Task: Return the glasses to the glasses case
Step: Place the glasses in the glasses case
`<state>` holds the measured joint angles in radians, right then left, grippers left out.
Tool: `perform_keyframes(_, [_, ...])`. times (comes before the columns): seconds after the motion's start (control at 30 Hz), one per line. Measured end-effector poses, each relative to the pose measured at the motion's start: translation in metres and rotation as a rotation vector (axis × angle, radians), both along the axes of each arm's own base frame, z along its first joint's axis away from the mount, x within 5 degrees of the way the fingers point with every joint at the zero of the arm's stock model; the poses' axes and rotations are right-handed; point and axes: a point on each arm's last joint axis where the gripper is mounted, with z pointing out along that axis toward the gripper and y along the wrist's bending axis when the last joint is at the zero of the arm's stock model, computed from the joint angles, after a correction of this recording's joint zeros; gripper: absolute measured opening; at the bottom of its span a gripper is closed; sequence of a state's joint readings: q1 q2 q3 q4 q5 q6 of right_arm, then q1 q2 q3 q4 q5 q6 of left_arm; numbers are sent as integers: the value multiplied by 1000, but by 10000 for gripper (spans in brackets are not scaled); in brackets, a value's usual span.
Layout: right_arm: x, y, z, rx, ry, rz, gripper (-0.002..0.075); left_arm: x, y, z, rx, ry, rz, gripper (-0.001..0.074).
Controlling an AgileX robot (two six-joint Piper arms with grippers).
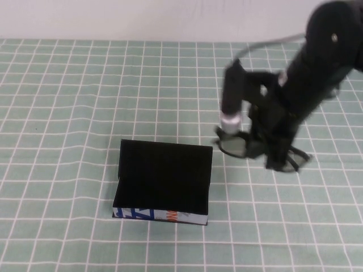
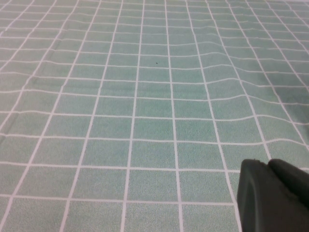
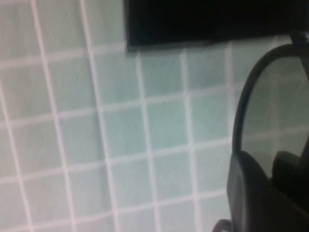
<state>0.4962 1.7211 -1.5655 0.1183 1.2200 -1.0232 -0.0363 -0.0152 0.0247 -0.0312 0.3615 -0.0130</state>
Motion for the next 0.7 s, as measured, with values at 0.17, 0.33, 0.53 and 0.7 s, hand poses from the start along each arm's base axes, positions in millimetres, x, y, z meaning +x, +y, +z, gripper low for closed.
perform_keyframes(0.17, [-15, 33, 26, 47, -71, 80, 62, 0, 0, 0, 0, 0, 0, -4])
perform_keyframes(0.33, [-28, 64, 15, 35, -38, 166, 62, 0, 0, 0, 0, 0, 0, -4])
perform_keyframes(0.53, [-18, 84, -27, 7, 78, 173, 62, 0, 0, 0, 0, 0, 0, -4])
perform_keyframes(0.7, [-12, 92, -32, 35, 103, 168, 62, 0, 0, 0, 0, 0, 0, -4])
